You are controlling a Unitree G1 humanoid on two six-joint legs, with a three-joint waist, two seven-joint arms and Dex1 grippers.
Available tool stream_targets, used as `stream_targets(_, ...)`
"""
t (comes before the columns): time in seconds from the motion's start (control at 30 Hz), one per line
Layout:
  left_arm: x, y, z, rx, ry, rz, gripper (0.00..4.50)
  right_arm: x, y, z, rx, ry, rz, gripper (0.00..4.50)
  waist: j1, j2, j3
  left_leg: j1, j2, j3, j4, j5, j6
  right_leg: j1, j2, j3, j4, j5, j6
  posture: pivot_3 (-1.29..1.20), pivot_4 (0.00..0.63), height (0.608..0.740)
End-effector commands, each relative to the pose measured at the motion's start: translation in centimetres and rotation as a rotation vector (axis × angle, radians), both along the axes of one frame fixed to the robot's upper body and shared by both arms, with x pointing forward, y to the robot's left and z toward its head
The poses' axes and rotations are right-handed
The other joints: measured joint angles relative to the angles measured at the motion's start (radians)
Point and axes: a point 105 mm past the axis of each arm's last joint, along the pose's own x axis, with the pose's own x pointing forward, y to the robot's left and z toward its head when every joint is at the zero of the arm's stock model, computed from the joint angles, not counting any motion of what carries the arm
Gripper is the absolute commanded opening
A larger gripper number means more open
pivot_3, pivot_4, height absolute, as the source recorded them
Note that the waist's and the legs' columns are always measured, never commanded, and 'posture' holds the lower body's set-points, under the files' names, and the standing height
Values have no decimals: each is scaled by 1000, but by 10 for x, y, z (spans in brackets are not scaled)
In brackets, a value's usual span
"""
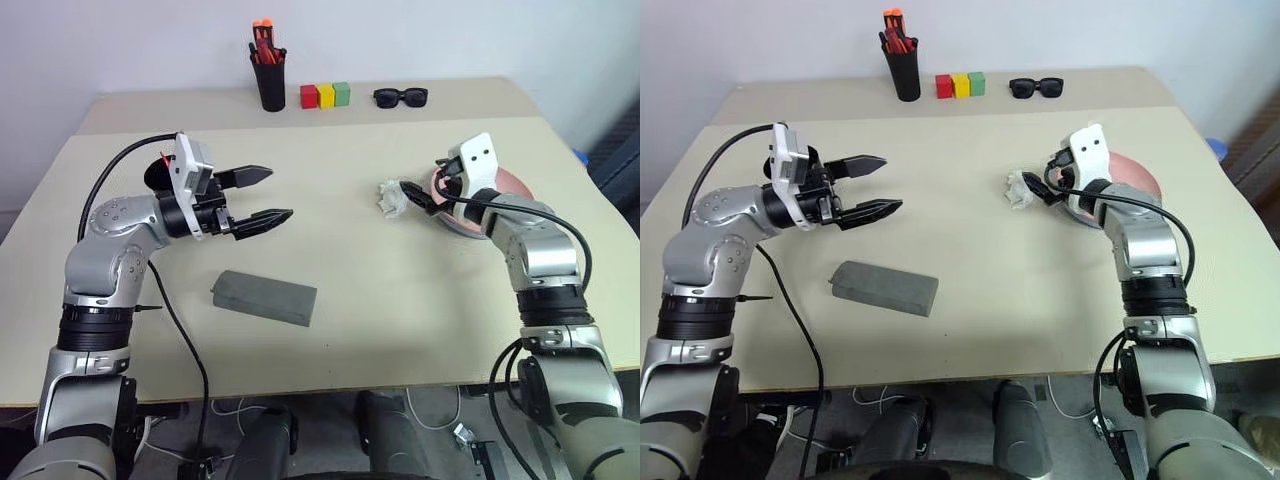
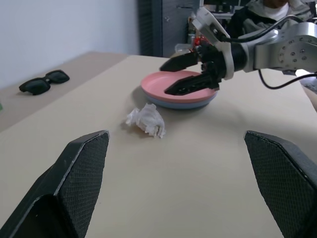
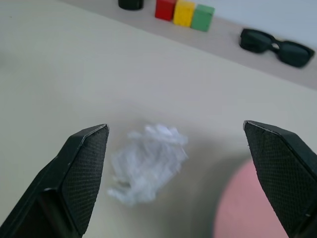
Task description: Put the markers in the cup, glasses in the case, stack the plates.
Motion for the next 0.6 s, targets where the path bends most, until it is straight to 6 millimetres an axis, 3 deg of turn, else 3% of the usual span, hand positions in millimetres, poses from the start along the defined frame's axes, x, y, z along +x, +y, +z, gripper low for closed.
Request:
stream_targets(0.03, -4, 0, 13, -12, -43, -9, 4500, 11, 8, -5, -45, -4, -18, 4429, -1, 0, 0, 0, 0, 0, 0, 0, 0, 0, 0, 0, 0, 0, 0, 0, 150, 740)
stream_targets(0.37, -13, 7, 12, 6, -39, 28, 4500, 35, 27, -39, -55, 93, -33, 4429, -18, 0, 0, -1, 0, 1, -2, 0, 0, -4, 0, 0, 2, 0, -1, 0, 150, 740)
stream_targets(0.47, -15, 9, 10, 9, -37, 40, 4500, 37, 35, -47, 14, 128, -10, 3548, -16, 0, 0, -1, 0, 1, -2, 0, 0, -4, 0, 0, 2, 0, -1, 0, 150, 740)
stream_targets(0.6, -16, 9, 10, 5, -33, 50, 4500, 39, 39, -50, 6, 122, -7, 1554, -15, 0, 0, -1, 0, 1, -2, 0, 0, -4, 0, 1, 2, 0, -1, 0, 150, 740)
